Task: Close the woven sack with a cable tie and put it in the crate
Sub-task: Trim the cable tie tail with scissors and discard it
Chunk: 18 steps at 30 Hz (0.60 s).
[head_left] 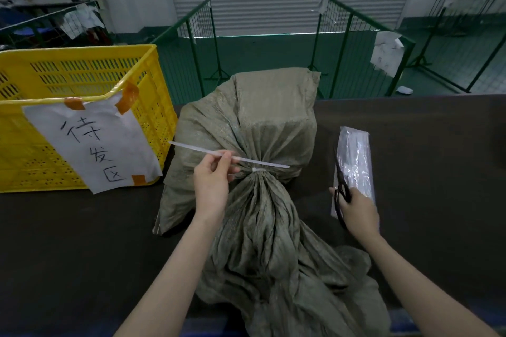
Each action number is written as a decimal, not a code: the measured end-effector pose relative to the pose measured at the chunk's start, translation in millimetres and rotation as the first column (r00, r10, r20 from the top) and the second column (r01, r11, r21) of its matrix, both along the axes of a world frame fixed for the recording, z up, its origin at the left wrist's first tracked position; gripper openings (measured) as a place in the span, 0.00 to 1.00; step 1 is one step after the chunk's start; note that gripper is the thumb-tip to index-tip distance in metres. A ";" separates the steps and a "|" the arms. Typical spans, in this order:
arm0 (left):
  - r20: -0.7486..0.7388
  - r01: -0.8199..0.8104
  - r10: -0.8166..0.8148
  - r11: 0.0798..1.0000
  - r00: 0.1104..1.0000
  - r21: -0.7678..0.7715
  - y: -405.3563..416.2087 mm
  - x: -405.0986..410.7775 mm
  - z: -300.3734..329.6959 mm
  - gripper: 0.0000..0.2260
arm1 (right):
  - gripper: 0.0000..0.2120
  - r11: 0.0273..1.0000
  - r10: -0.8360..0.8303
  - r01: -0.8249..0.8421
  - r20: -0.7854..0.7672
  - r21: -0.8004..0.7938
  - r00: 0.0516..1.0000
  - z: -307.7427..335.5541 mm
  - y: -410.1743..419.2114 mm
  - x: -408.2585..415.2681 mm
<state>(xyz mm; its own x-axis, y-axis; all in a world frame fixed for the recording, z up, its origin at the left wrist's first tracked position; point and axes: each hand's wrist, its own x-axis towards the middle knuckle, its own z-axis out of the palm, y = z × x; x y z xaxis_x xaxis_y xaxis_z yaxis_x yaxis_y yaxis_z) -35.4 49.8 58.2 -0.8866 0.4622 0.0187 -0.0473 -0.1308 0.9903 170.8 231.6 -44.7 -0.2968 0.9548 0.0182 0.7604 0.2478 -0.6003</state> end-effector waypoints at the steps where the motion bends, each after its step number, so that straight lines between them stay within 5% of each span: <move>1: 0.011 0.011 -0.011 1.000 1.000 -0.002 -0.3 3.7 -2.8 0.07 | 0.20 0.999 -0.031 0.033 0.069 -0.025 0.997 -4.4 2.8 3.3; 5: 0.026 0.097 -0.096 0.995 0.995 -0.036 -2.2 19.3 -8.5 0.07 | 0.19 0.988 -0.062 0.093 0.239 -0.123 0.969 -16.9 9.9 11.0; 11: -0.005 0.291 -0.297 0.940 0.955 -0.179 -3.4 39.9 -20.2 0.05 | 0.15 0.975 -0.003 0.048 0.203 -0.217 0.979 -32.1 1.6 16.0; 18: -0.064 0.380 -0.405 0.893 0.912 -0.241 -0.7 56.1 -22.4 0.07 | 0.06 0.986 0.032 -0.057 -0.159 -0.156 0.987 -25.2 -15.8 16.1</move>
